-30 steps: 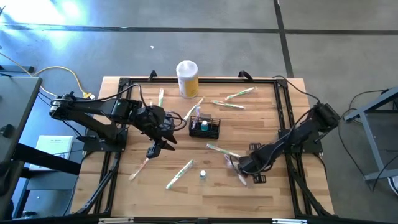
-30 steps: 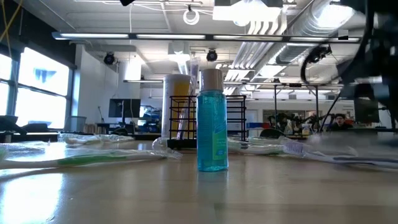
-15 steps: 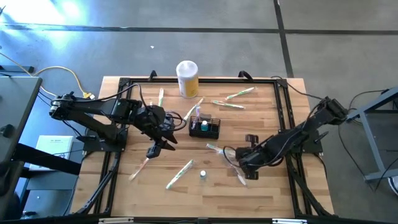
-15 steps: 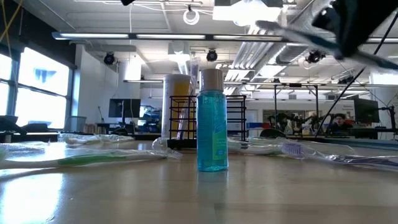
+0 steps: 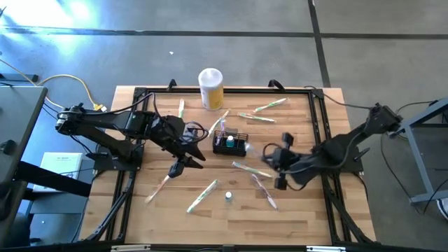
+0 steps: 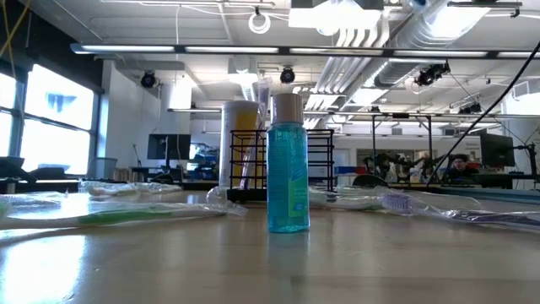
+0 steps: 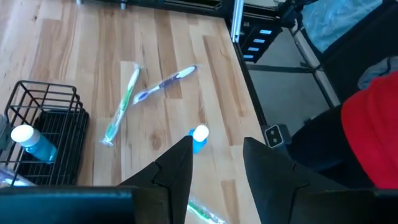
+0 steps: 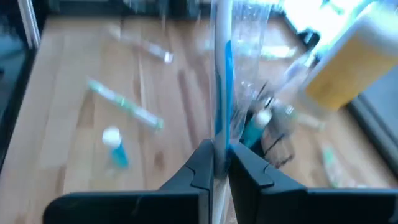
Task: Pick & Place toothbrushing station
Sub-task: Put the blue toothbrush into the right section wire organizer
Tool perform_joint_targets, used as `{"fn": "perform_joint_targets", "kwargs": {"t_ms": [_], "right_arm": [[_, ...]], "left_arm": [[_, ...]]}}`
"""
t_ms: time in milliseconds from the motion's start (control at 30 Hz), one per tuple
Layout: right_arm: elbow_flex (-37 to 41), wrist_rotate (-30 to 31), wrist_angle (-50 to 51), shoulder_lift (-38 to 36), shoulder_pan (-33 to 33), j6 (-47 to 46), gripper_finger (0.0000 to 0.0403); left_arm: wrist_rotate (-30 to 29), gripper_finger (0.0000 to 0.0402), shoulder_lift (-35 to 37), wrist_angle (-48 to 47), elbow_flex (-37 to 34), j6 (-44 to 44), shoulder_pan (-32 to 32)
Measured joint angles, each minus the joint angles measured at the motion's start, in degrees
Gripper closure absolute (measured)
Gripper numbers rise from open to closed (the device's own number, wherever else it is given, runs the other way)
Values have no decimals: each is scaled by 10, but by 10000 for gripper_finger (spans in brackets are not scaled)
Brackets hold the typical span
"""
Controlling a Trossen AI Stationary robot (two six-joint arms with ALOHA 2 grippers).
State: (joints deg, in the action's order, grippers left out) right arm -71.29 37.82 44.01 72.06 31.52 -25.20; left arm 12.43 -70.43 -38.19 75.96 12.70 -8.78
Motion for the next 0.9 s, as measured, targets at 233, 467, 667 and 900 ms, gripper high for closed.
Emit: {"fn": "perform_joint_targets", "kwargs": {"t_ms": [233,467,667,900], "right_arm": [[140,4,-241,-100,-24,115,384],[329,-149,-612,-150,-165,218,383],[421,-323,-783,-122,-323,205,383],[466,-461,-926,-39,-433,183,383]], "left_arm": [[0,264,0,16,0,-2,0],[-45,264,0,17,0,-4,1],[-103,264,0,25,0,-4,1],[-112,264,0,50,0,-4,1]]}}
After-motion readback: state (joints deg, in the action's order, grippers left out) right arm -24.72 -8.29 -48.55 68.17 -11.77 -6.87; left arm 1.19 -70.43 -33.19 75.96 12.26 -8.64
